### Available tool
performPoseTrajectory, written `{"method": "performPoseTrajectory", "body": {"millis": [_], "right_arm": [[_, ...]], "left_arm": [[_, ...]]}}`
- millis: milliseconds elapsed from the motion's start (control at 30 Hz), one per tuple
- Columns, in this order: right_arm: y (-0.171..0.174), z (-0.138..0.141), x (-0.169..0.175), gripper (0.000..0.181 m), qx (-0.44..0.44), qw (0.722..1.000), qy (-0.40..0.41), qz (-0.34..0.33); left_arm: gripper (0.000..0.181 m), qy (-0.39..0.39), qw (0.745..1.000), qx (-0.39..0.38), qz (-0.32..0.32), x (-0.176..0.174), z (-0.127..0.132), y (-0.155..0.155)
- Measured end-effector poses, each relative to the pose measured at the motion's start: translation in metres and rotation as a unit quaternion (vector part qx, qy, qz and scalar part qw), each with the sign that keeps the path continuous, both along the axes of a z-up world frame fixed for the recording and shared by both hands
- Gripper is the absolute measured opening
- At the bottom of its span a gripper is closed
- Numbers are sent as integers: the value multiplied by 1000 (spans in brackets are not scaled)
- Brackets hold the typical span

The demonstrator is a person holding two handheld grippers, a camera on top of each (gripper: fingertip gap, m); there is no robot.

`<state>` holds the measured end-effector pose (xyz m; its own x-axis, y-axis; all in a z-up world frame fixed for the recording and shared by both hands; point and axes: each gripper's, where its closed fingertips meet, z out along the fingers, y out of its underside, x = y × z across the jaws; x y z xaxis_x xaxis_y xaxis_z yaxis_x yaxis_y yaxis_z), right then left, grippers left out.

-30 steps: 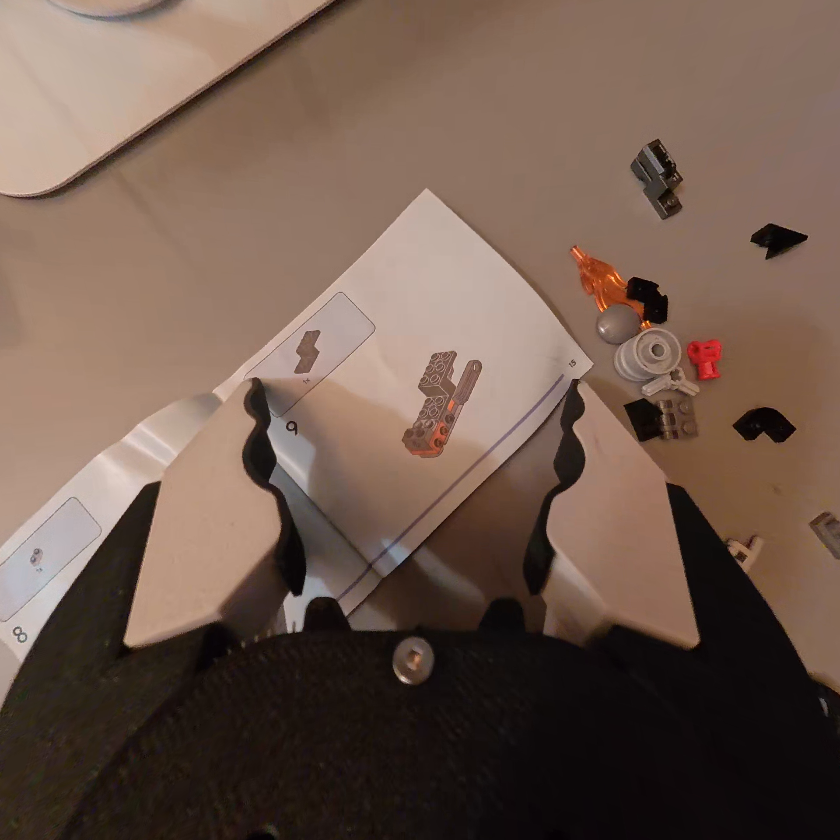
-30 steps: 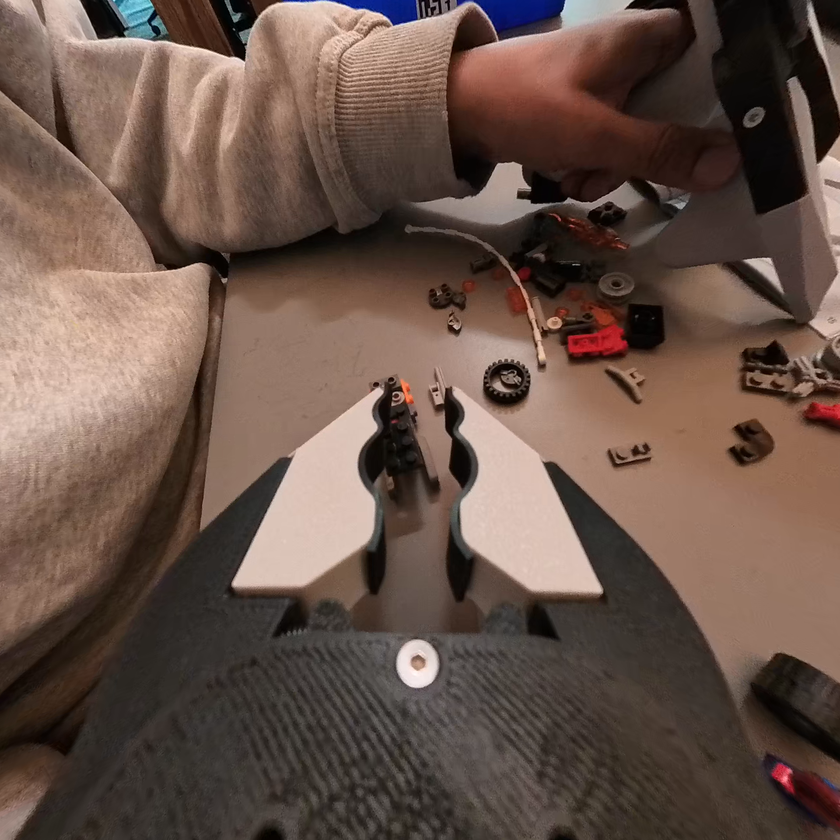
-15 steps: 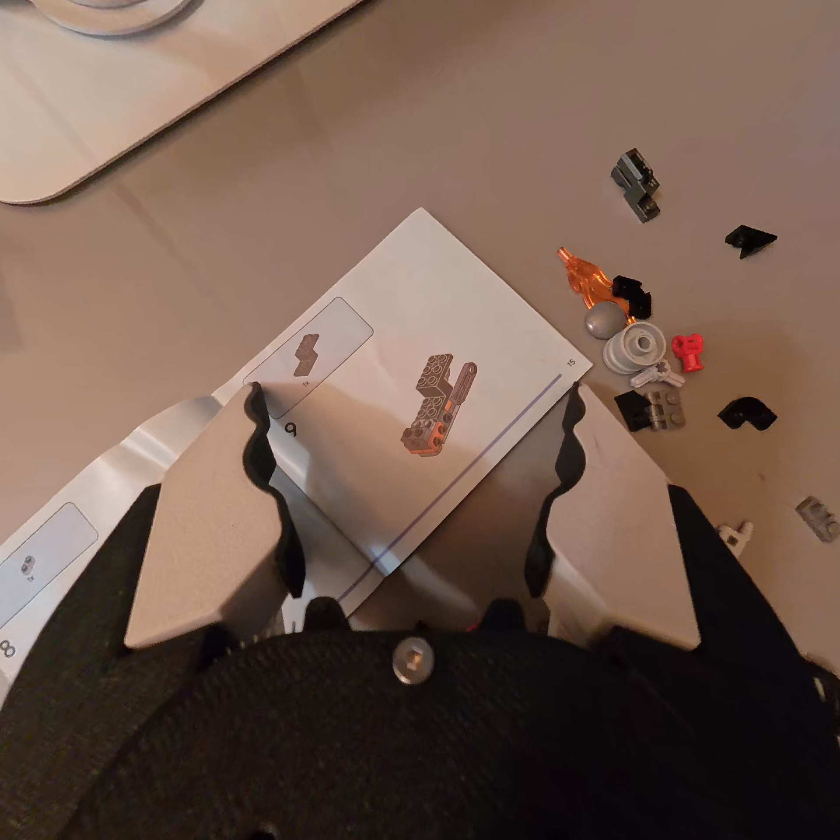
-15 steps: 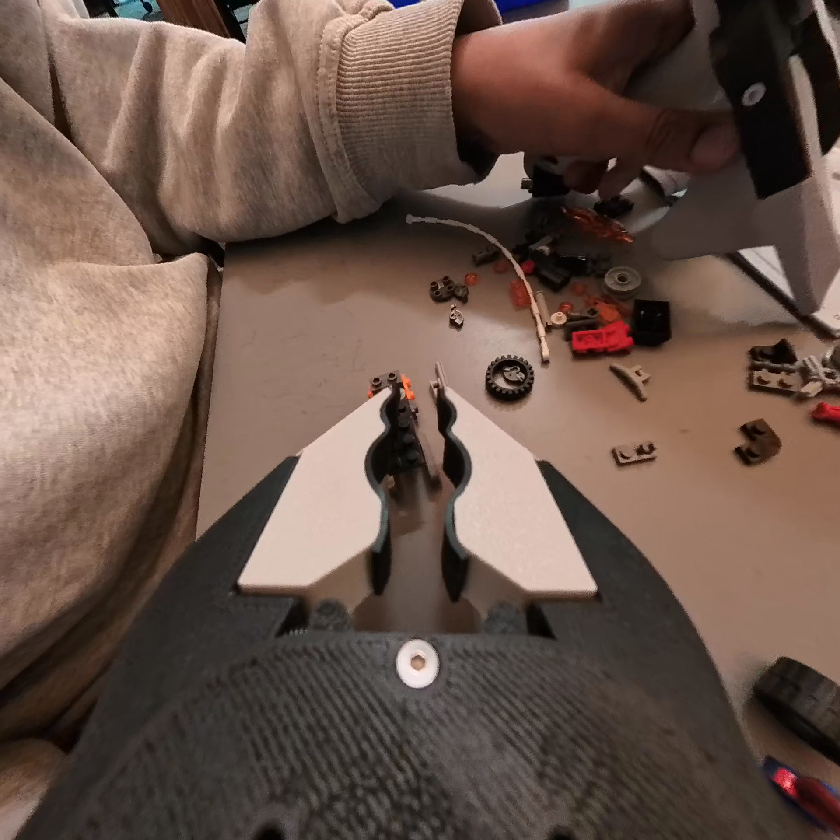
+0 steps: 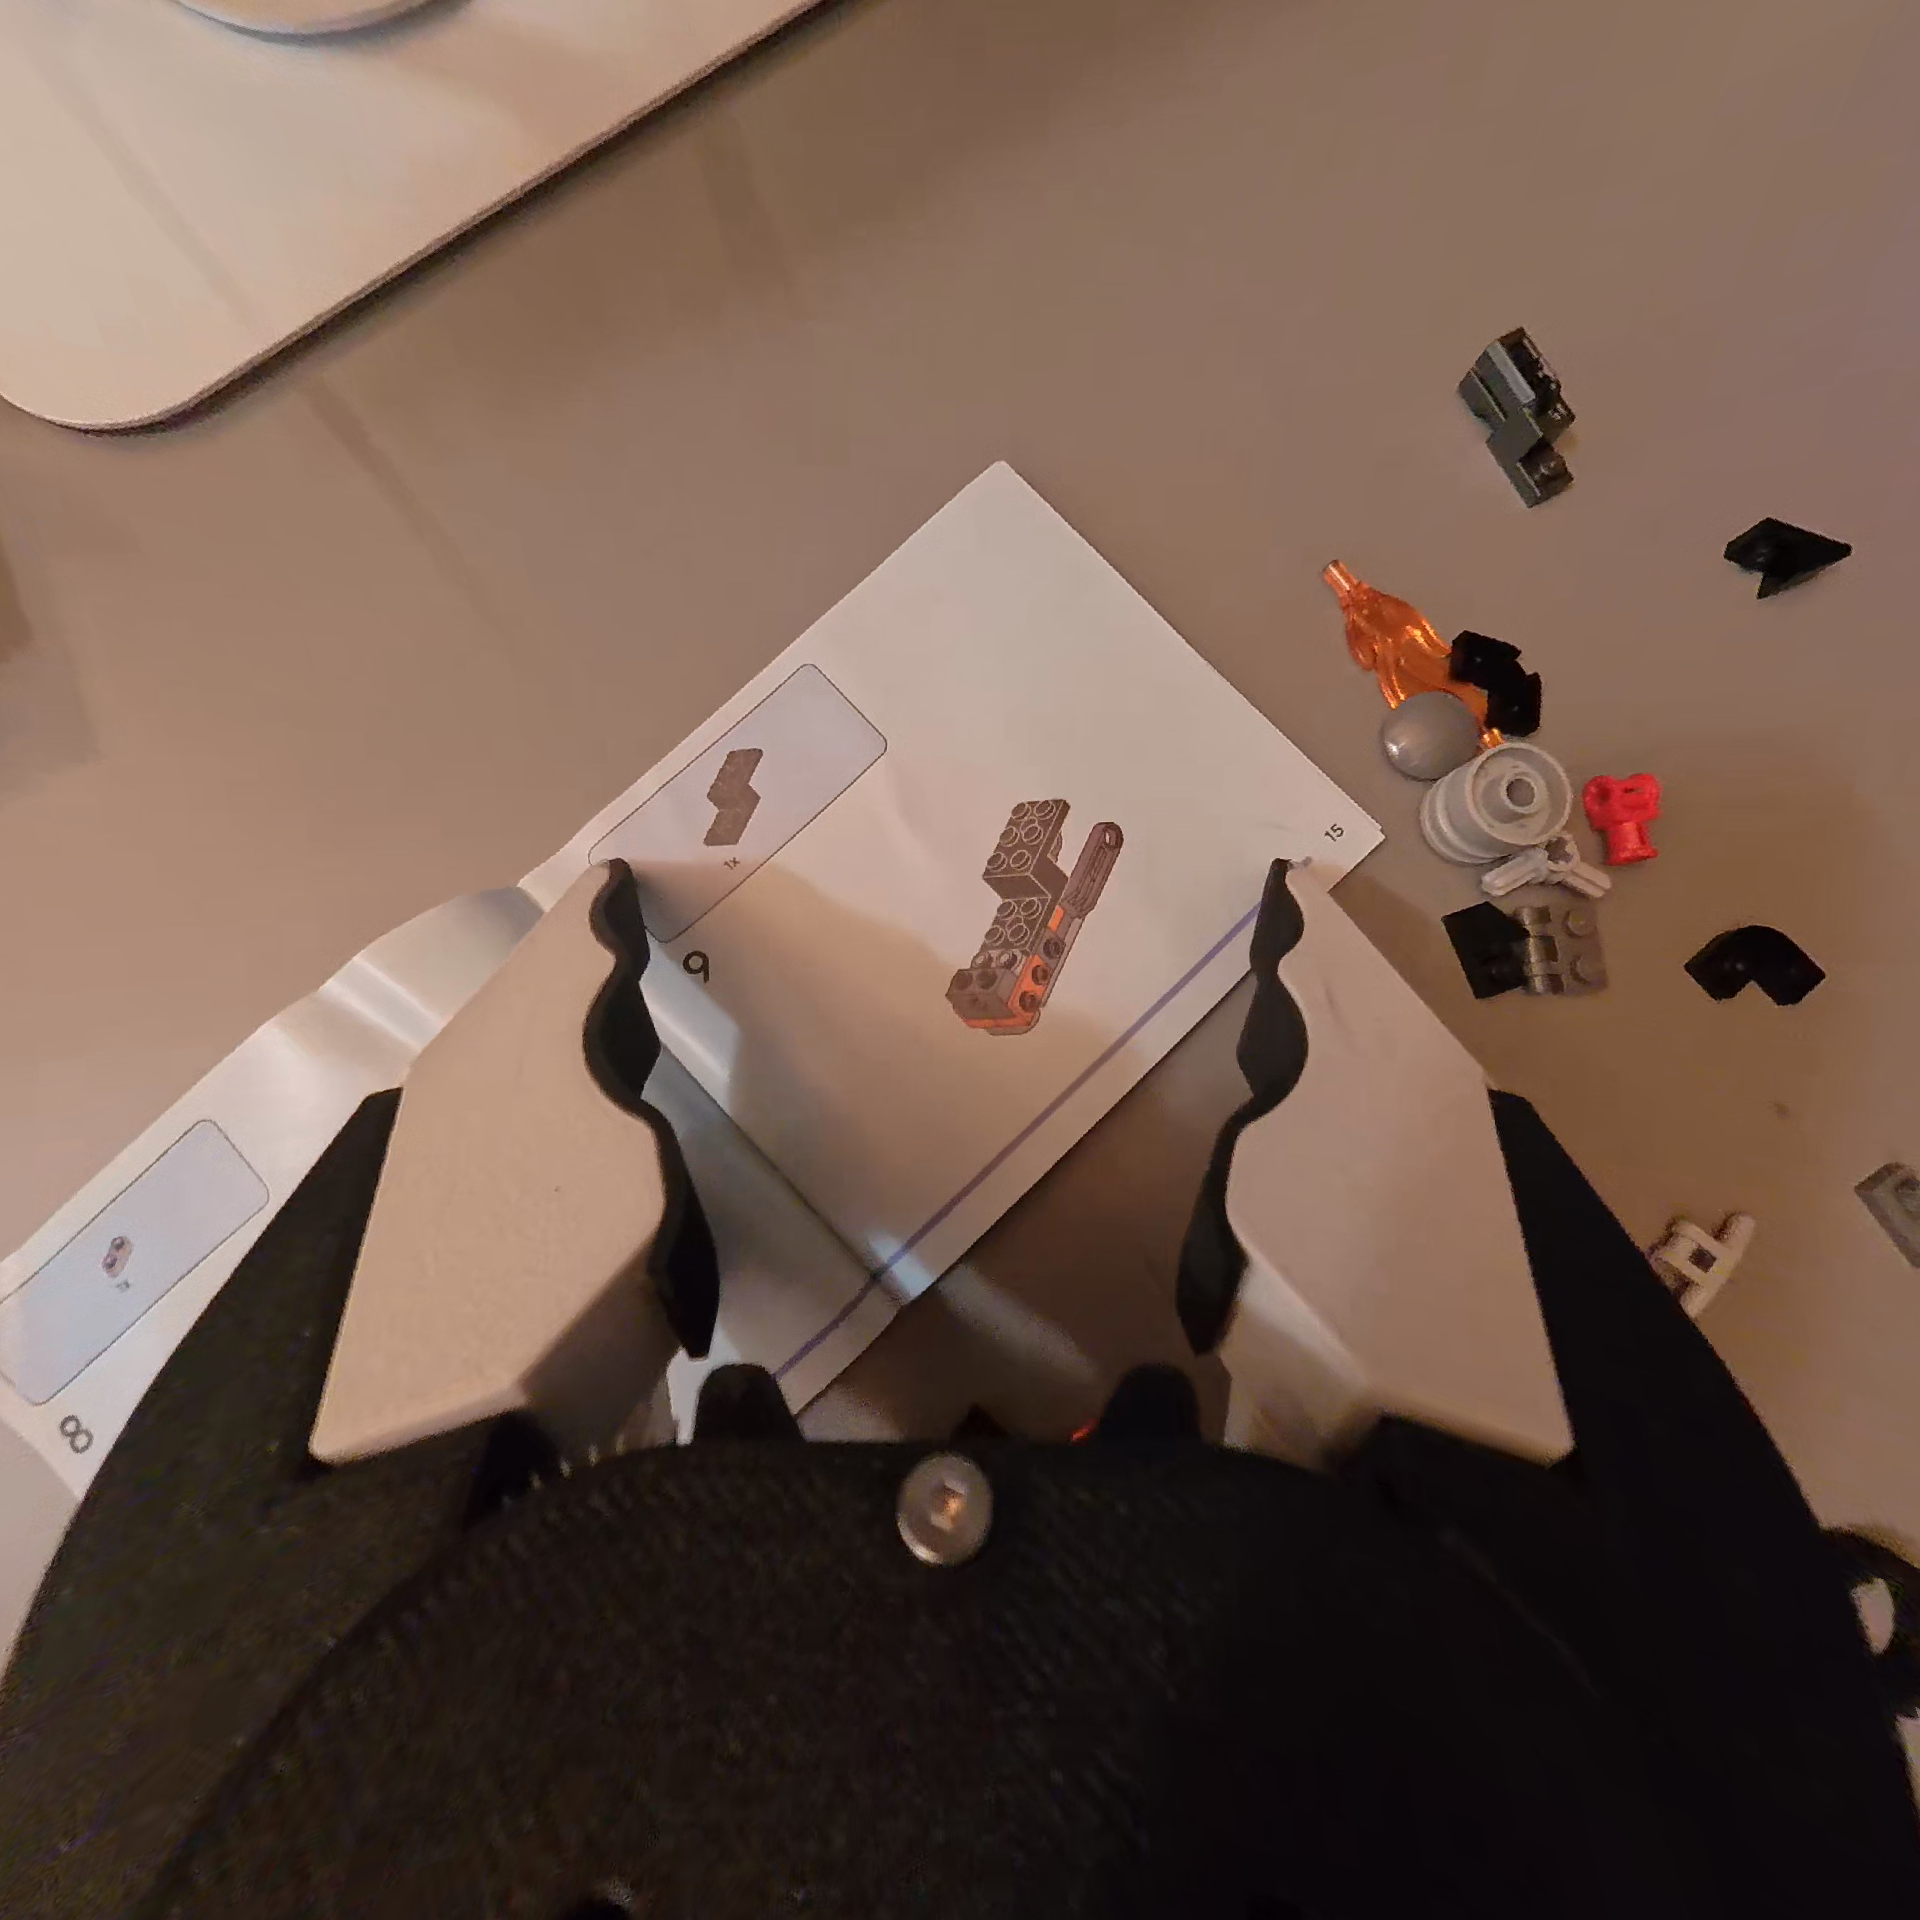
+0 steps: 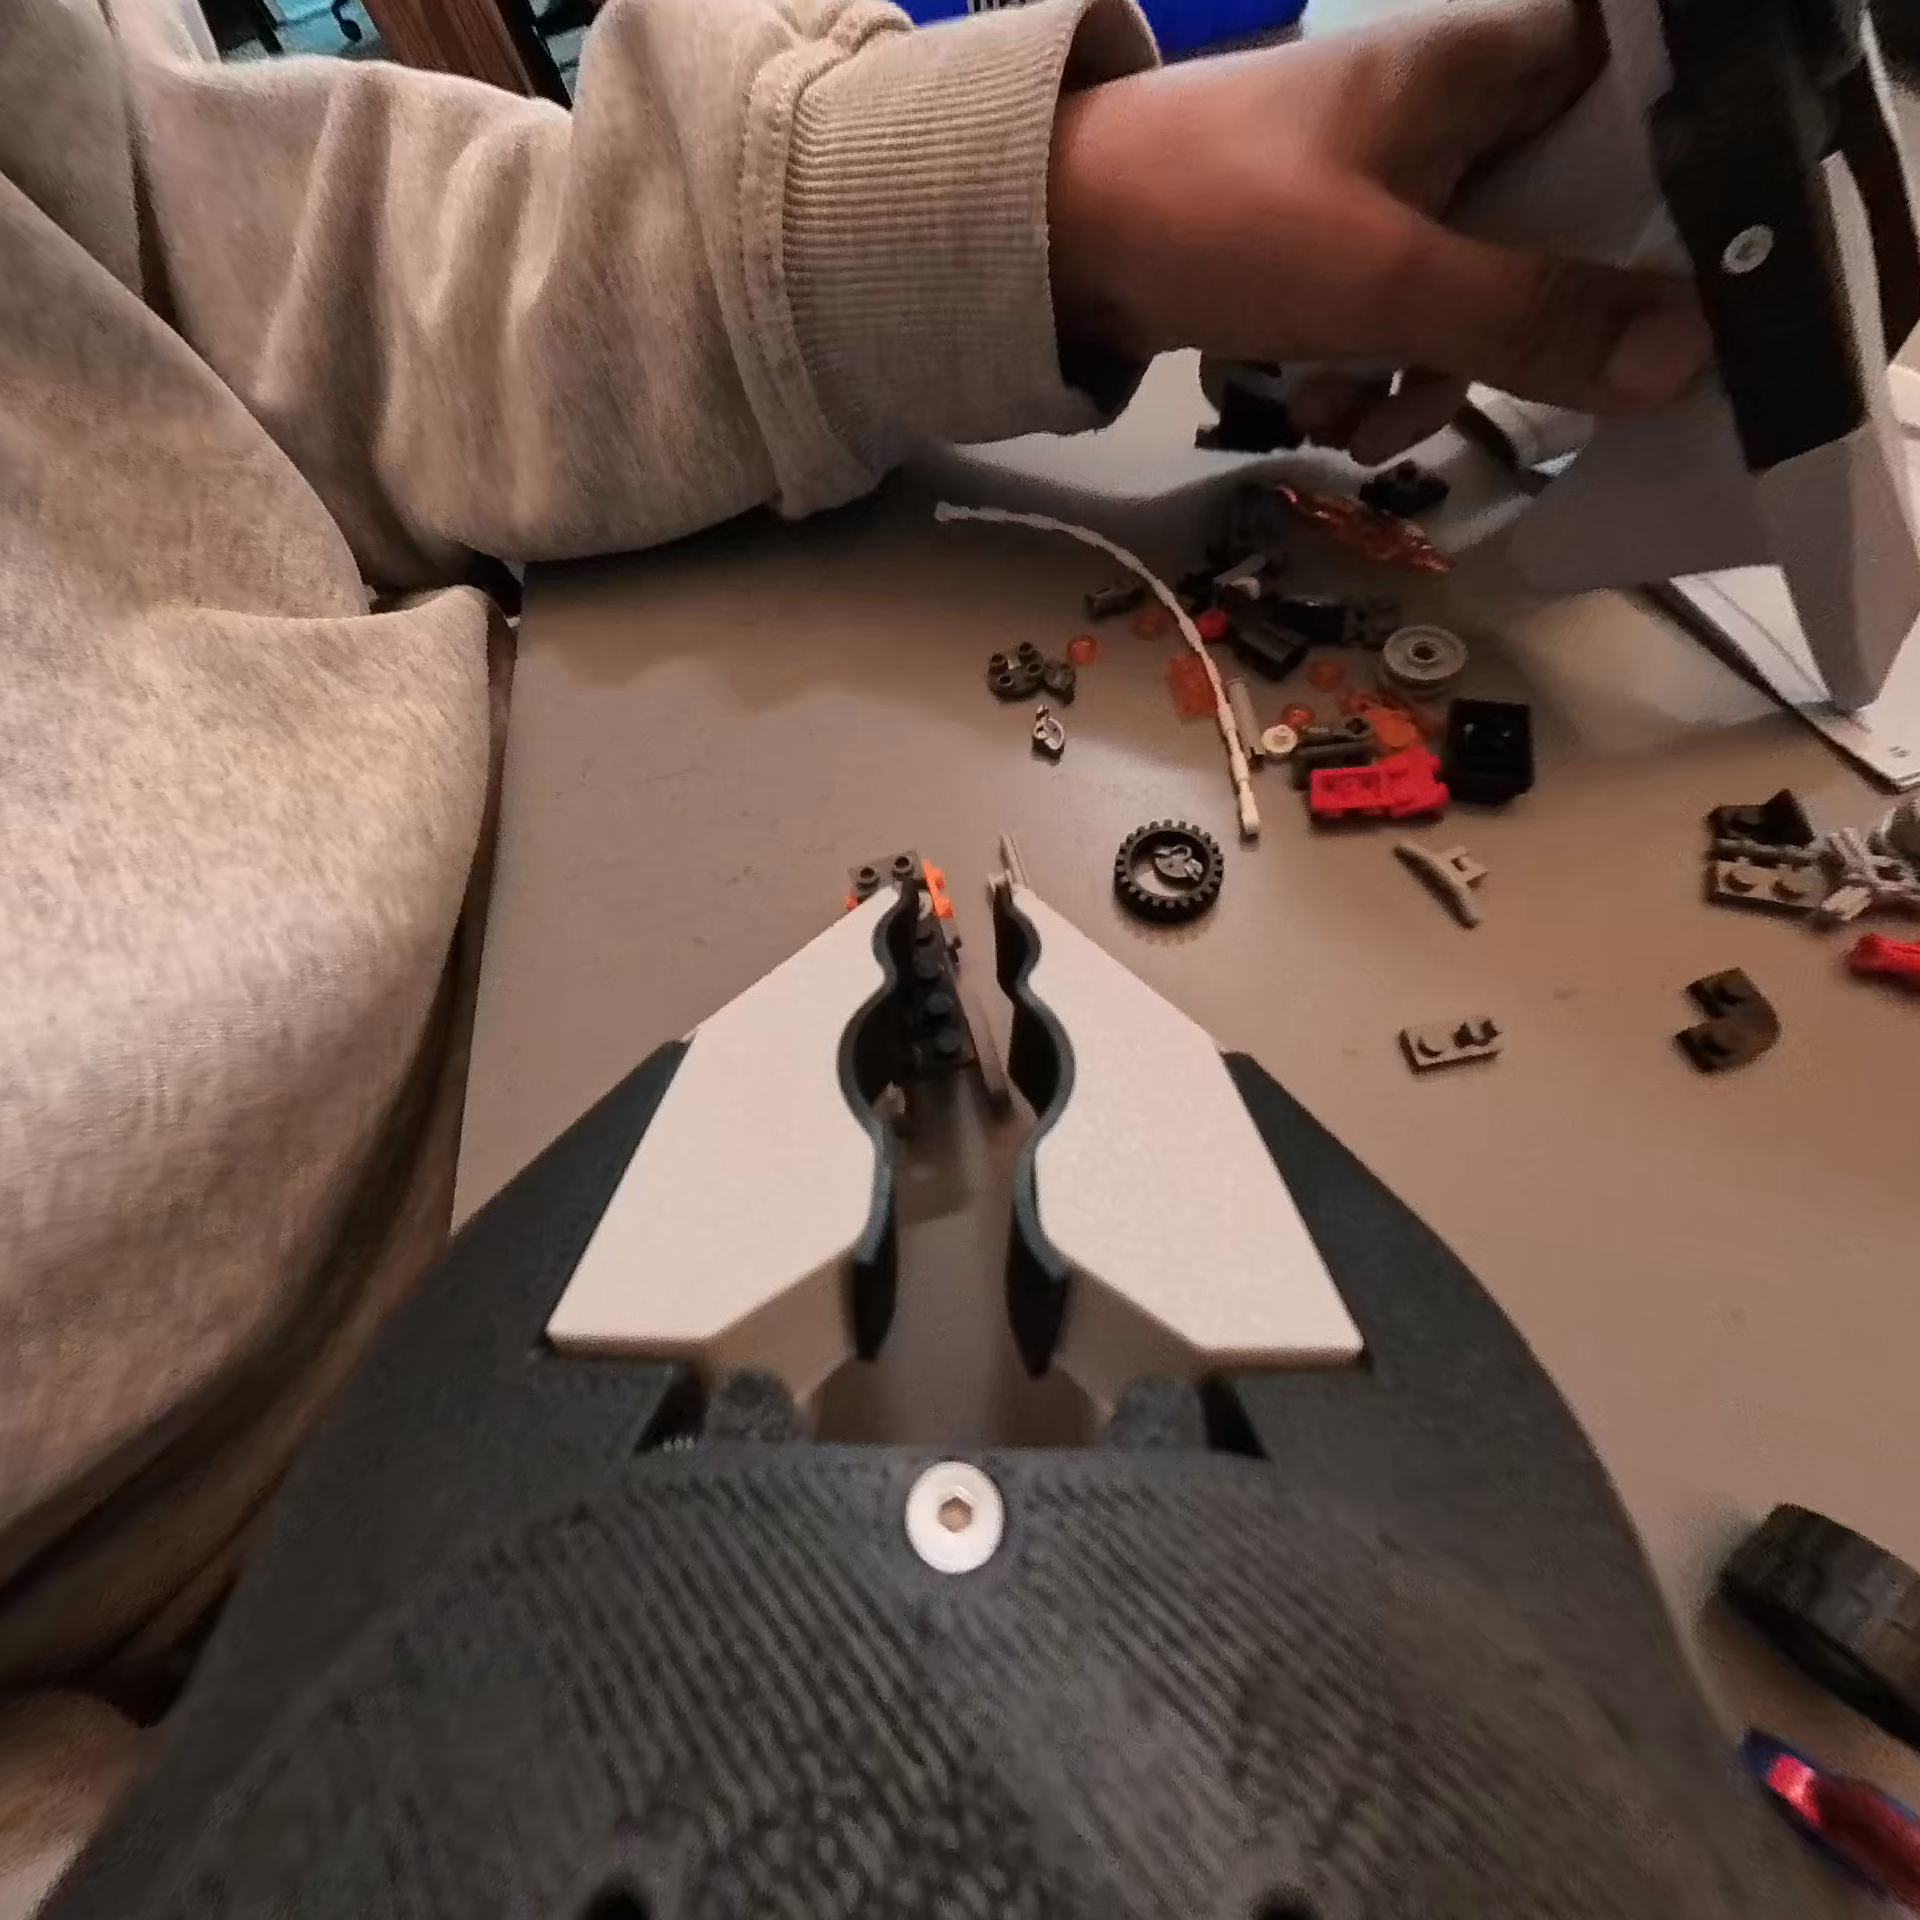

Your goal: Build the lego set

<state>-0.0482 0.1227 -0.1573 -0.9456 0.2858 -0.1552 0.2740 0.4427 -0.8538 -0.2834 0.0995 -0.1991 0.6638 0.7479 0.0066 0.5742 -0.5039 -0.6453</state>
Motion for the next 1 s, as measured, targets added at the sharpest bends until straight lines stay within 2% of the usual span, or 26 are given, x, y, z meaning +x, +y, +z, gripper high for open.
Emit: {"method": "performPoseTrajectory", "body": {"millis": [167, 233, 367, 433, 533, 667, 1000], "right_arm": [[1, 6, 1, 14, -22, 1000, -14, 2], [1, 5, 1, 14, -19, 1000, -14, 1], [0, 3, 1, 15, -14, 1000, -17, 0], [1, 3, 1, 15, -14, 1000, -18, 0], [1, 3, 0, 15, -14, 1000, -18, -1], [0, 3, 0, 14, -13, 1000, -15, -1], [1, 2, -1, 15, -13, 1000, -20, -4]], "left_arm": [[113, -5, 1000, -7, 3, -1, 0, -2], [97, -2, 1000, -6, 8, -3, 2, -5], [77, 5, 1000, -2, 17, -9, 4, -11], [57, 11, 1000, 0, 18, -11, 5, -13], [39, 20, 1000, -3, 15, -12, 6, -12], [4, 30, 999, -16, 13, -11, 6, -10], [1, -5, 997, 74, 13, -12, 15, -12]]}}
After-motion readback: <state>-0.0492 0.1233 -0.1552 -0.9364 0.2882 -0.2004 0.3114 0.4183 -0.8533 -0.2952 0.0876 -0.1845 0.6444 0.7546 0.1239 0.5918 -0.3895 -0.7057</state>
